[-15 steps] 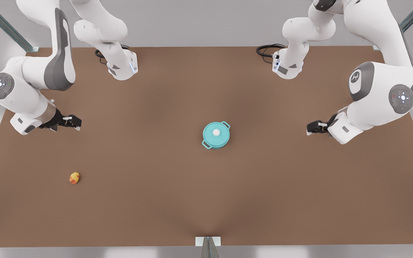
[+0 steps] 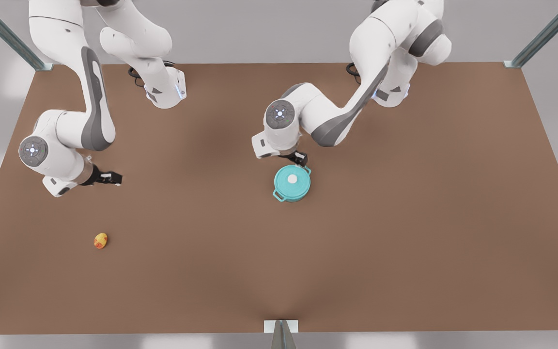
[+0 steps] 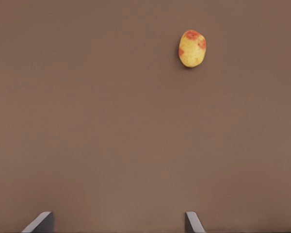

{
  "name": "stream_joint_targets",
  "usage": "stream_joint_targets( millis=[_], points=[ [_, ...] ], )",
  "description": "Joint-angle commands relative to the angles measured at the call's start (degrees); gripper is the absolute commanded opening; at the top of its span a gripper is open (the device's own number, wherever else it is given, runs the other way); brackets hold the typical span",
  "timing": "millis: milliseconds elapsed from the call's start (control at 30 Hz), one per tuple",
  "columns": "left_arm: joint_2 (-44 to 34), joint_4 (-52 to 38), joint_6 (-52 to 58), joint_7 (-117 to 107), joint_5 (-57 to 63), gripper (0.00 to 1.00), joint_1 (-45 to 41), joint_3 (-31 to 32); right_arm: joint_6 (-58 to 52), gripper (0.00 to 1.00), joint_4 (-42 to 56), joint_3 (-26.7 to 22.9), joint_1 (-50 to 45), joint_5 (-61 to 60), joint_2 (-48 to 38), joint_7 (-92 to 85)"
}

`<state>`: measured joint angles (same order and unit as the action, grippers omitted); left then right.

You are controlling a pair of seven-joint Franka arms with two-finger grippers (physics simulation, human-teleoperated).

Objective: Open the pot lid and put the potato into the pot

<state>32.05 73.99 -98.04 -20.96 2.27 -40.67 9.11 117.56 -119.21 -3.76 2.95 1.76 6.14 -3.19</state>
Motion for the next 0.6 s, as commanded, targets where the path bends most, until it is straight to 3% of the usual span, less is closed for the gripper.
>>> stream_joint_targets(
  millis=[0, 67, 100, 167, 433, 567],
  points=[
    [1.1, 0.1, -5.1, -44.8, 1.9, 1.00, -0.7, -0.3, 13.2, 1.00, -1.6, -0.1, 1.2, -0.3, 2.0, 6.1],
    [2.8, 1.2, -7.4, -44.0, 5.3, 1.00, -0.1, -0.3, 16.7, 1.00, -2.6, -0.2, 2.8, -0.2, 4.0, 8.9],
    [1.3, 7.4, -15.4, -42.9, 3.3, 1.00, 1.8, 0.1, 18.1, 1.00, -2.8, -0.2, 2.8, -0.3, 4.9, 9.1],
    [2.7, 7.9, -19.7, -42.3, 3.0, 1.00, 2.4, 0.0, 22.5, 1.00, -1.5, -0.3, 2.9, -0.3, 8.1, 10.5],
    [6.3, 11.7, -26.4, -34.7, 4.0, 1.00, 4.5, -0.1, 32.1, 1.00, 5.5, -0.5, 5.4, 0.2, 17.2, 11.1],
    [4.2, 15.9, -29.3, -33.2, 4.2, 1.00, 4.6, -0.1, 34.8, 1.00, 8.7, -0.5, 6.6, 0.4, 23.0, 10.9]
  ],
)
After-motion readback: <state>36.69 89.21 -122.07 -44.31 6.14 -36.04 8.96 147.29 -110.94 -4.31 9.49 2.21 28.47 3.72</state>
